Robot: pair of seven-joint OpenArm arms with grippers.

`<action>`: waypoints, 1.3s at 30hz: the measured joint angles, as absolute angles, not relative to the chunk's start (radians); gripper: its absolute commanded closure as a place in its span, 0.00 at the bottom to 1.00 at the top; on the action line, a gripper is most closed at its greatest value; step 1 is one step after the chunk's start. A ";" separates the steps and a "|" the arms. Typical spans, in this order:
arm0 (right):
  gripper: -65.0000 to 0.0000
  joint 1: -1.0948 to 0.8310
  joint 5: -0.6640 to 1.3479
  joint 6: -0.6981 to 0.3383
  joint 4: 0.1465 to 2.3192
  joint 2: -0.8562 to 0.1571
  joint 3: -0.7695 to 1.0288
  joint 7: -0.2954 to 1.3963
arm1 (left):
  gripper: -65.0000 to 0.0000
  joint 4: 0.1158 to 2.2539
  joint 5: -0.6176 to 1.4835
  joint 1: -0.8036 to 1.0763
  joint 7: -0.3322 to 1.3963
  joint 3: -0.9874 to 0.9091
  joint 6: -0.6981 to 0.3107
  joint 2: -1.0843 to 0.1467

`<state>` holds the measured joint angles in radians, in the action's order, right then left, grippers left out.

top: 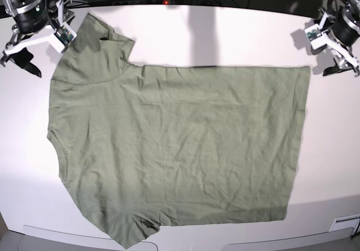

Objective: Fold the T-shirt properly
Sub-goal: 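Move both grippers down to the shirt's shoulder corners, then grasp the shoulder corners with both grippers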

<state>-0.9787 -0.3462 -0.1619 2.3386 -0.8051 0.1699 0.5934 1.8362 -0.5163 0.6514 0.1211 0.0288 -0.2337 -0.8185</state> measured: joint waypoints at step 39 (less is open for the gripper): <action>0.28 -0.975 -0.101 -0.215 2.339 -0.743 0.170 0.686 | 0.45 1.814 -0.313 0.326 0.492 0.453 -0.351 -0.803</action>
